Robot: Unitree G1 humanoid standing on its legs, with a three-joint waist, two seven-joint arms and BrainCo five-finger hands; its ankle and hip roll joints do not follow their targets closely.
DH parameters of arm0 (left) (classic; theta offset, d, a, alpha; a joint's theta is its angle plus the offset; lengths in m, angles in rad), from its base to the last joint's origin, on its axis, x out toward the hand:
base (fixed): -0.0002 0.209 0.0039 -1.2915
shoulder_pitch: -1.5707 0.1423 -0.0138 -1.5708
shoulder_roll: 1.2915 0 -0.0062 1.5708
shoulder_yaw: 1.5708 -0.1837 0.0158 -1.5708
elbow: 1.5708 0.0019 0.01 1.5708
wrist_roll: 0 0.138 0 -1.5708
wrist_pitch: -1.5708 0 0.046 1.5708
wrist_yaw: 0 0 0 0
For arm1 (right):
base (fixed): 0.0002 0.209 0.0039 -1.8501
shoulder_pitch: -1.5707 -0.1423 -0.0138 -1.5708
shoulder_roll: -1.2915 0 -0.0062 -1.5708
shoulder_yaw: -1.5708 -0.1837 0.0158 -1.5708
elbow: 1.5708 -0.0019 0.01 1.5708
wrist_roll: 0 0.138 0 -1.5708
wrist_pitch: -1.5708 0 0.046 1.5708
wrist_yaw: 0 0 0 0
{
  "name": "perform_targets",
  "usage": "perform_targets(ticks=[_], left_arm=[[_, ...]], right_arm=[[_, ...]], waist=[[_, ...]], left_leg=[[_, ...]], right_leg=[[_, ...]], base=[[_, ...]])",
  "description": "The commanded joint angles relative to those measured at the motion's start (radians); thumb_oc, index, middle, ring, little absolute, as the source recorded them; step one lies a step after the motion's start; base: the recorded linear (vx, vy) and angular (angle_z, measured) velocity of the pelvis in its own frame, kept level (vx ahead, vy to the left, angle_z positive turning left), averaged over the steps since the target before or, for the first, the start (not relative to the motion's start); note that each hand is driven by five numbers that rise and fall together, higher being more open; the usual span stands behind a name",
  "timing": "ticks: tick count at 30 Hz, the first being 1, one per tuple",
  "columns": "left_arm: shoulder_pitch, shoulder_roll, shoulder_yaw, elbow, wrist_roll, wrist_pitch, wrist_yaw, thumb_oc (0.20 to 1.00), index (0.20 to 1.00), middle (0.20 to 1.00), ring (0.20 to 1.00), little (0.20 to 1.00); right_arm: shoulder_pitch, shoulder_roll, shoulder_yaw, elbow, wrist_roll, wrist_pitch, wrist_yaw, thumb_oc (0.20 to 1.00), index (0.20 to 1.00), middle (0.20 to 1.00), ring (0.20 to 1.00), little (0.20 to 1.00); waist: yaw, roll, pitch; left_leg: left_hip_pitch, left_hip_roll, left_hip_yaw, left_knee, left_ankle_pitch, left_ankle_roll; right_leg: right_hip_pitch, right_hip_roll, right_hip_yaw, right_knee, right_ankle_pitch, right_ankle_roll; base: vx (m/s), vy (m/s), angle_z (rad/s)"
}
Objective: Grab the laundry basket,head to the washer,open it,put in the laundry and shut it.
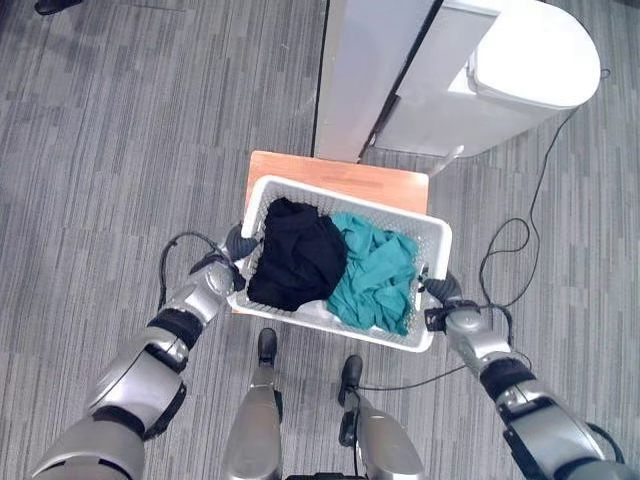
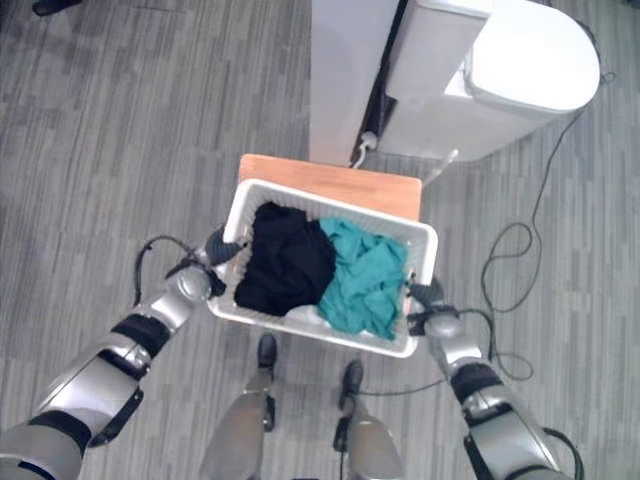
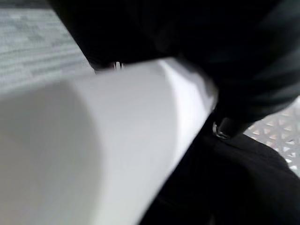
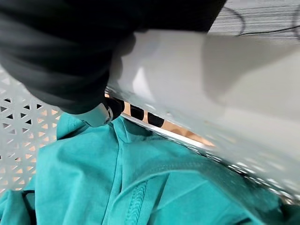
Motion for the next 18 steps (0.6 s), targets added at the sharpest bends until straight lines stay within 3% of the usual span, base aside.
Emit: perform_targets(ticks=[1,5,8,11,18], left_arm=[[0.077,0.001,0.069,-0.051,0.091,-0.018,-0.017,0.200,0.200,0.200,0.200,0.200],[0.185,0.050,0.149,-0.197,0.075,-0.024,-0.037,0.200,0.200,0.200,0.200,0.200],[0.367,0.140,0.299,-0.459,0.046,-0.049,-0.087,0.200,0.200,0.200,0.200,0.200],[0.458,0.169,0.377,-0.561,0.008,-0.067,-0.129,0.200,0.200,0.200,0.200,0.200],[0.479,0.152,0.385,-0.577,-0.022,-0.057,-0.163,0.200,0.200,0.200,0.200,0.200]], right_arm=[[0.079,-0.082,-0.097,-0.225,-0.015,-0.083,0.077,0.200,0.200,0.200,0.200,0.200],[0.167,-0.094,-0.156,-0.304,-0.013,-0.076,0.106,0.200,0.200,0.200,0.200,0.200],[0.288,-0.134,-0.255,-0.399,-0.009,-0.068,0.156,0.200,0.200,0.200,0.200,0.200],[0.330,-0.161,-0.312,-0.437,-0.023,-0.056,0.185,0.200,0.200,0.200,0.200,0.200],[0.363,-0.191,-0.346,-0.457,-0.052,-0.027,0.222,0.200,0.200,0.200,0.200,0.200]], waist=[[0.002,0.019,-0.056],[0.003,0.022,-0.088],[0.008,0.032,-0.144],[0.010,0.039,-0.178],[-0.002,0.047,-0.228]], left_leg=[[0.019,0.060,-0.007,0.086,-0.160,0.006],[0.061,0.062,-0.007,0.090,-0.181,0.007],[0.132,0.063,-0.009,0.078,-0.199,0.006],[0.171,0.063,-0.011,0.061,-0.203,0.006],[0.214,0.068,-0.007,0.040,-0.204,-0.001]], right_leg=[[-0.070,-0.054,0.029,0.081,-0.023,-0.004],[-0.033,-0.049,0.033,0.079,-0.036,-0.004],[0.032,-0.044,0.033,0.069,-0.056,-0.006],[0.062,-0.042,0.027,0.066,-0.064,-0.008],[0.095,-0.035,0.015,0.081,-0.091,-0.018]], base=[[0.09,-0.046,-0.06],[0.09,-0.043,-0.05],[0.14,-0.055,-0.06],[0.11,-0.043,-0.01],[0.05,-0.040,0.00]])
